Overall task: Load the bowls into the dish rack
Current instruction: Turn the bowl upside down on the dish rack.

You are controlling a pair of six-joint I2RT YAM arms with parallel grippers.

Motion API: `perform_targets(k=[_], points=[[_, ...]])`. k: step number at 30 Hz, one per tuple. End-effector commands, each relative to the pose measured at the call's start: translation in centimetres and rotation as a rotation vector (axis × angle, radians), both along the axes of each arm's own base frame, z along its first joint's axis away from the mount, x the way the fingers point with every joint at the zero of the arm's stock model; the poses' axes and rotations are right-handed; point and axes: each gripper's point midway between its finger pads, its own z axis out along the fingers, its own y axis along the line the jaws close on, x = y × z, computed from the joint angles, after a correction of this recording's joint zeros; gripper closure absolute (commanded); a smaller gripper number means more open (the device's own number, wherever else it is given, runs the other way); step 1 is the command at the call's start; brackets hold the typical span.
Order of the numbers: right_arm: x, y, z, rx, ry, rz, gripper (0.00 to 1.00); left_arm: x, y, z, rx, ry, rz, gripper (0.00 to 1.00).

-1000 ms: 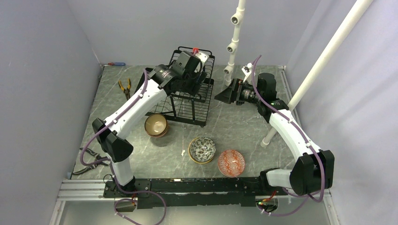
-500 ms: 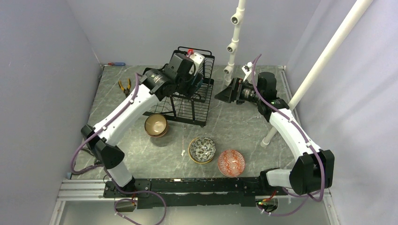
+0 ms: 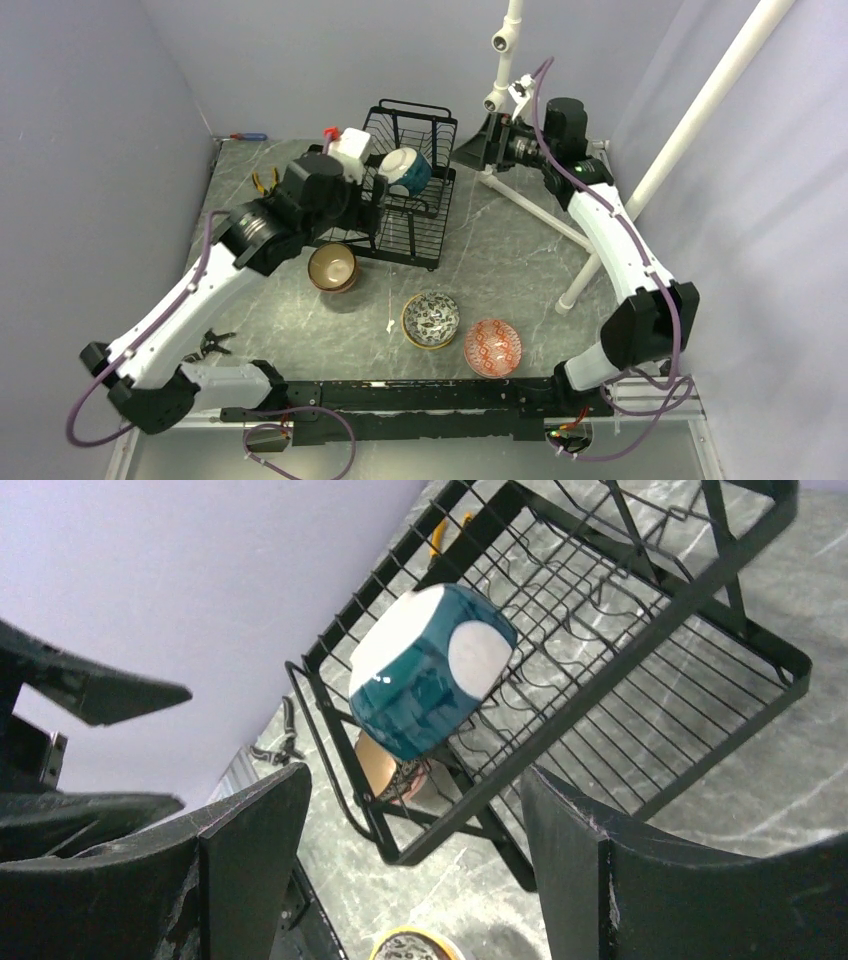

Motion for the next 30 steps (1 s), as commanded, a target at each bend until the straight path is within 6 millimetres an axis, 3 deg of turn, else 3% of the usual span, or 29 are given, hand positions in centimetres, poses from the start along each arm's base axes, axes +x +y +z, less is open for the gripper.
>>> perform_targets(k=[1, 6, 9, 15, 23, 30], points=[[1.0, 2.3, 1.1, -0.029, -0.031, 0.052, 0.19, -2.0, 0.5, 1.3, -0.184, -0.003, 0.039, 0.06], [1.3, 5.4, -1.2, -0.11, 0.037, 0.114, 0.19, -3.9, 0.7, -1.2, -0.248, 0.09, 0.056, 0.06], [1.3, 6.5, -2.6, -0.148, 0.073, 0.136, 0.19, -4.7, 0.8, -4.0, -0.258, 0.162, 0.079, 0.06], [-0.1, 7.7, -3.1, -0.163, 0.074, 0.186, 0.19, -6.3, 1.1, -8.9, -0.277, 0.284, 0.128, 0.06], [-2.3, 7.8, -2.2, -0.128, 0.042, 0.217, 0.2, -7.5, 2.3, -11.7, -0.316, 0.318, 0.187, 0.06], [-2.6, 5.6, 0.0, -0.16, -0.06, 0.094, 0.14, -8.1, 4.2, -13.3, -0.276, 0.335, 0.264, 0.06]])
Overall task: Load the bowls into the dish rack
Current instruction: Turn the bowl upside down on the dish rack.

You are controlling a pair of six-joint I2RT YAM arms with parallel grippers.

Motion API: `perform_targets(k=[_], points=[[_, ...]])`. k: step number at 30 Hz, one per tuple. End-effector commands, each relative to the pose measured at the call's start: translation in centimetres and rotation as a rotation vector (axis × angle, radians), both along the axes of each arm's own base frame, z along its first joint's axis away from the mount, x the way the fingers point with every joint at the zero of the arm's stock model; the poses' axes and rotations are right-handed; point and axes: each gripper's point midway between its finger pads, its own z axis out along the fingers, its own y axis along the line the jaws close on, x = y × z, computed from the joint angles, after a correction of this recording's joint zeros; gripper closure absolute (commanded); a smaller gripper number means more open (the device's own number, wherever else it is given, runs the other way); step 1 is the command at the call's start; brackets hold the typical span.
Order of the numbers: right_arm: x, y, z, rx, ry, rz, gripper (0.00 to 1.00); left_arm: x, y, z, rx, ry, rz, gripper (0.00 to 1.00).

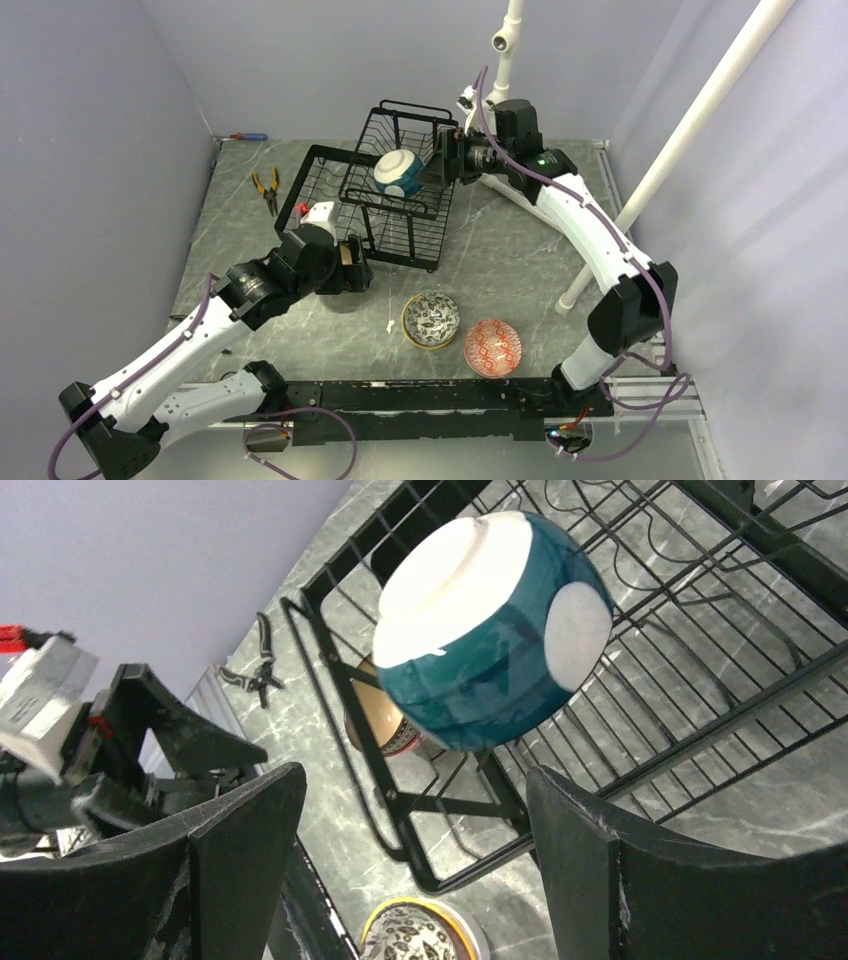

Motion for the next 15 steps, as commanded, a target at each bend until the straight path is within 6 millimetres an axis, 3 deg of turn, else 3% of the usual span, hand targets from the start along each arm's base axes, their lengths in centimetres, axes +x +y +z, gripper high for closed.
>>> perform_targets(k=[1, 10, 15], points=[[-1.3, -1.3, 3.3, 0.01, -0.11, -0.052, 0.14, -0.1, 1.2, -0.4, 0.003, 0.004, 0.077, 0.06], [-3.7, -4.1, 2.5, 0.057, -0.134, -0.127, 0.11, -0.8, 3.5, -3.7, 0.027, 0.059, 0.225, 0.06], [-5.8, -5.9, -1.9, 0.037, -0.075, -0.152, 0.1, -1.2, 4.6, -5.7, 0.047, 0.109, 0.309, 0.06]])
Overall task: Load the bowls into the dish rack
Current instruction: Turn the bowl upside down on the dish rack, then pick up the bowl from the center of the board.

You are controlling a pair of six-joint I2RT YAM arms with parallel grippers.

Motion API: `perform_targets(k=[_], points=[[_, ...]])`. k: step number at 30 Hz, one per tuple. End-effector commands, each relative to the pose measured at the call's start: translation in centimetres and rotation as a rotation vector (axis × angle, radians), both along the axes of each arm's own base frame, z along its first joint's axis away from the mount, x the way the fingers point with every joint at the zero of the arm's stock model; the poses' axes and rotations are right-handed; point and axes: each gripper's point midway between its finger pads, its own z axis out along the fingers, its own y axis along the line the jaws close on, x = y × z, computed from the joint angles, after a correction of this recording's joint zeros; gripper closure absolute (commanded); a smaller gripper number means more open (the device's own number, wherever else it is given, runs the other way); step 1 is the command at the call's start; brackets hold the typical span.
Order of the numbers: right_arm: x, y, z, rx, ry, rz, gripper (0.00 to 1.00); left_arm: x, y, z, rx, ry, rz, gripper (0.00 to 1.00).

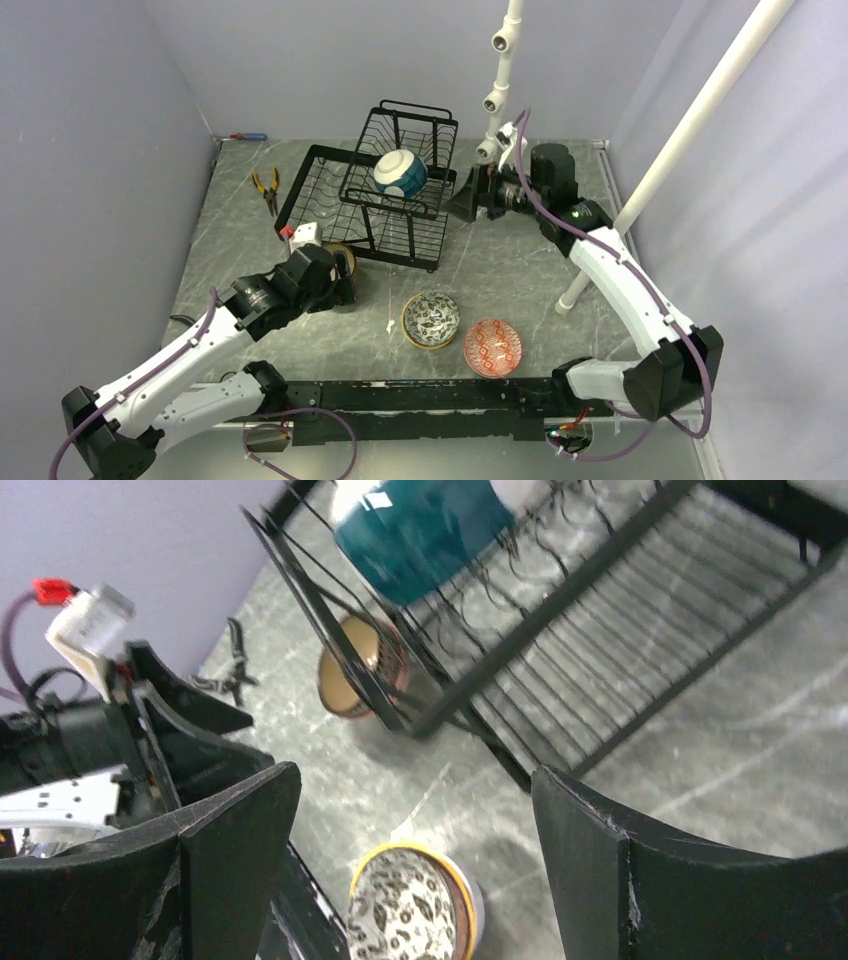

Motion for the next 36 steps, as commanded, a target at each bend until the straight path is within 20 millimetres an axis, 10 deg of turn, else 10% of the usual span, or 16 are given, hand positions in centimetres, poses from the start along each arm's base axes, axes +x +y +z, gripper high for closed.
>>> perform_targets(k=[1, 11, 36], points=[[-1.3, -1.2, -2.3, 0.008, 0.002, -0.029, 0.1, 0.0, 1.1, -1.0, -0.014, 0.02, 0.135, 0.06], [-5.4, -3.3, -14.6, -0.201, 0.253, -0.027, 0.16, 0.1, 0.3, -2.2, -0.095, 0.025, 0.178, 0.07], [-10.6, -2.0, -20.3, -0.449, 0.346, 0.053, 0.27, 0.2, -3.8, -4.7, -0.25, 0.116, 0.137, 0.09]])
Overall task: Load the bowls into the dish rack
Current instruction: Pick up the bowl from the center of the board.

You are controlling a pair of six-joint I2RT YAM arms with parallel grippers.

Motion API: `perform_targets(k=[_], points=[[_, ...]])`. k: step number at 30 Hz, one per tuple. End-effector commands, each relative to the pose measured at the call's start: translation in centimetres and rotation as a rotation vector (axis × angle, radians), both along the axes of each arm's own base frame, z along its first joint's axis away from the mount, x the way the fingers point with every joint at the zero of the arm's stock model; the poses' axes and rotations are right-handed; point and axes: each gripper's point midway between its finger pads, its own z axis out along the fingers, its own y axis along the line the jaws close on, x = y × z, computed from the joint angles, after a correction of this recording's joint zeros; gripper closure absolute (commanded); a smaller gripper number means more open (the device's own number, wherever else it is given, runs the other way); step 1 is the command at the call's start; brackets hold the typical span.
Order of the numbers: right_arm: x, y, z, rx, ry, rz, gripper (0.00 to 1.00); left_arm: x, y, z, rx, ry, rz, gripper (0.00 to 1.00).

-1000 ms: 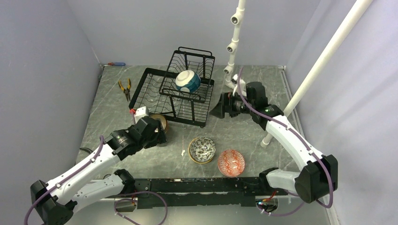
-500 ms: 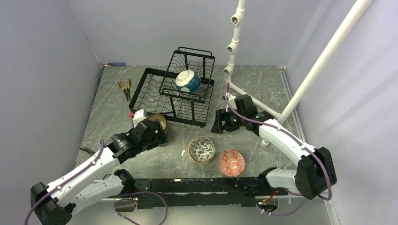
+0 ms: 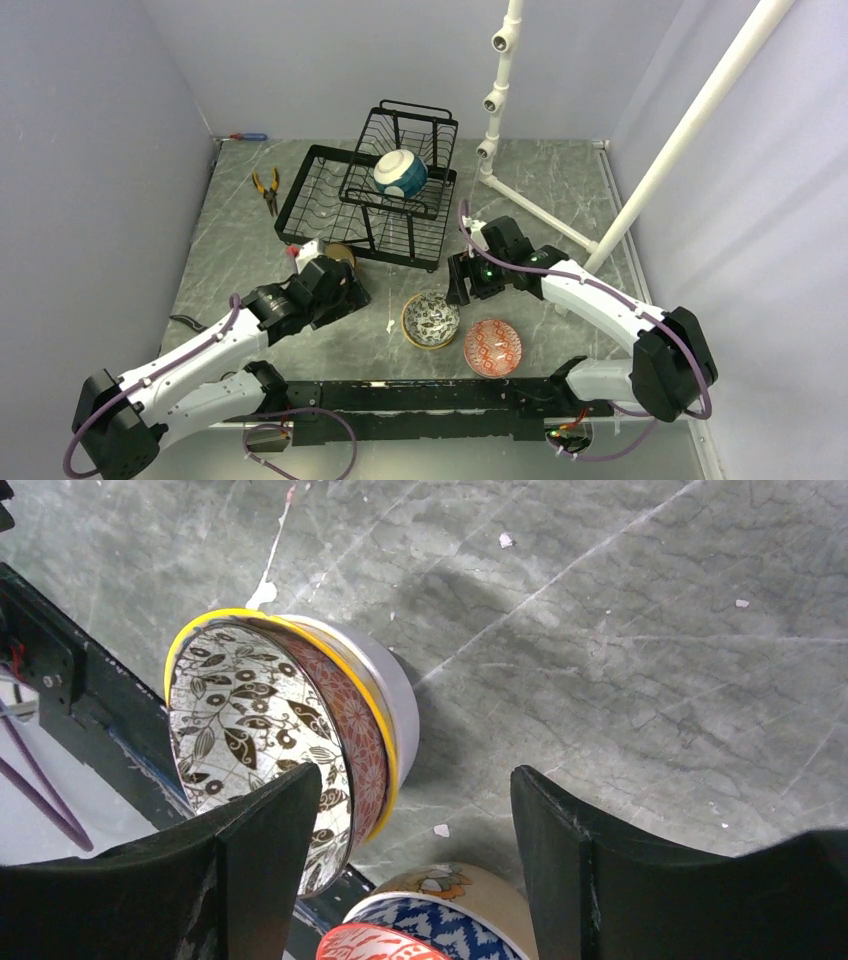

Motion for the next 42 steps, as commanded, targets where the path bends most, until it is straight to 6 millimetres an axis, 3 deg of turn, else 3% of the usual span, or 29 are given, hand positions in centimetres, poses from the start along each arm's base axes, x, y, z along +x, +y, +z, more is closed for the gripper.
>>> perform_targets(k=[1, 6, 11, 16, 22, 31, 37, 42], points=[[0.0, -0.1, -0.3, -0.057, -0.027, 0.011, 0.32, 0.6, -1.3, 0.7, -0.05, -0.009, -0.008, 0.09], [-0.2, 0.3, -0.9, -0.095, -0.022, 0.017, 0.53, 0.7, -1.8, 1.1, -0.067, -0.014, -0.021, 0.1], [-0.5, 1.4, -0.5, -0.094, -0.033, 0.046, 0.58, 0.8, -1.8, 1.3, -0.073, -0.024, -0.021, 0.1], [-0.3, 1.8, 0.5, -0.095, -0.056, 0.052, 0.73, 0.7, -1.5, 1.3, -0.053, -0.021, -0.022, 0.1], [-0.1, 2.1, 1.0, -0.113, -0.078, 0.064, 1.0, 0.7, -1.5, 1.3, -0.047, -0.018, -0.027, 0.1], [0.4, 2.4, 3.6, -0.076, -0.153, 0.069, 1.0, 0.8, -3.6, 3.0, -0.137, -0.093, -0.138, 0.06], [0.2, 3.1, 5.8, -0.001, -0.208, 0.098, 1.0, 0.8, -6.1, 4.4, -0.236, -0.175, -0.274, 0.06], [0.0, 3.5, 6.9, 0.048, -0.235, 0.117, 1.0, 0.6, -9.2, 6.0, -0.35, -0.254, -0.426, 0.12]])
